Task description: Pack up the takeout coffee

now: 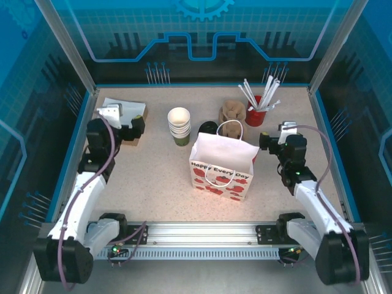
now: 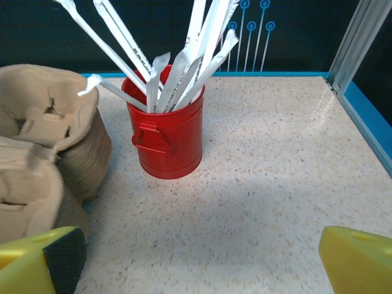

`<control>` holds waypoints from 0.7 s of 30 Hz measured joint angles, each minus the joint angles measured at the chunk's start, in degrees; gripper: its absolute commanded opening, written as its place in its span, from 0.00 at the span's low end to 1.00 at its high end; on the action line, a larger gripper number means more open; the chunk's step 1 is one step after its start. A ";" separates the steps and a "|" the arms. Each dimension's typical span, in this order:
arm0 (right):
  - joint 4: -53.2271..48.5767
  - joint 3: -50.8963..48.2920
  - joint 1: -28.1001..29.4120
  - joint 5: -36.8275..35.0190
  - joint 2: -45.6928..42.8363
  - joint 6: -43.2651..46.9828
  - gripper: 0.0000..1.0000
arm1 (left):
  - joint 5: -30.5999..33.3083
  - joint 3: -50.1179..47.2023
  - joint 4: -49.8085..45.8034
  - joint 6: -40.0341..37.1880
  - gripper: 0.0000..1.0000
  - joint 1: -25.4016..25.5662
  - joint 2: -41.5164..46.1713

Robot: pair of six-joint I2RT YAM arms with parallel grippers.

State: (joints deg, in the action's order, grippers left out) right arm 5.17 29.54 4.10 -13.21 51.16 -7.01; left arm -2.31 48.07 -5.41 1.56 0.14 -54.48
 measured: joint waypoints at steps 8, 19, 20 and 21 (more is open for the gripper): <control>-25.70 14.10 -0.02 3.74 -11.72 -5.25 1.00 | -5.66 23.61 -25.57 -4.55 0.89 18.60 -4.17; -42.32 25.20 -0.02 11.43 -12.15 -6.29 1.00 | -6.60 42.16 -42.21 -15.02 0.88 35.50 -21.35; -42.97 25.53 -0.02 12.00 -12.22 -6.34 1.00 | -6.60 44.54 -43.82 -16.50 0.88 36.63 -23.41; -43.36 25.68 -0.02 12.24 -12.22 -6.36 1.00 | -6.60 46.16 -44.63 -17.46 0.88 37.38 -25.00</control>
State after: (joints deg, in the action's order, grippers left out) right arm -38.20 55.22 4.08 -0.97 38.94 -13.37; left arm -8.91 94.24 -50.04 -15.90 37.52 -79.48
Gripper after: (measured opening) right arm 0.999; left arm 0.877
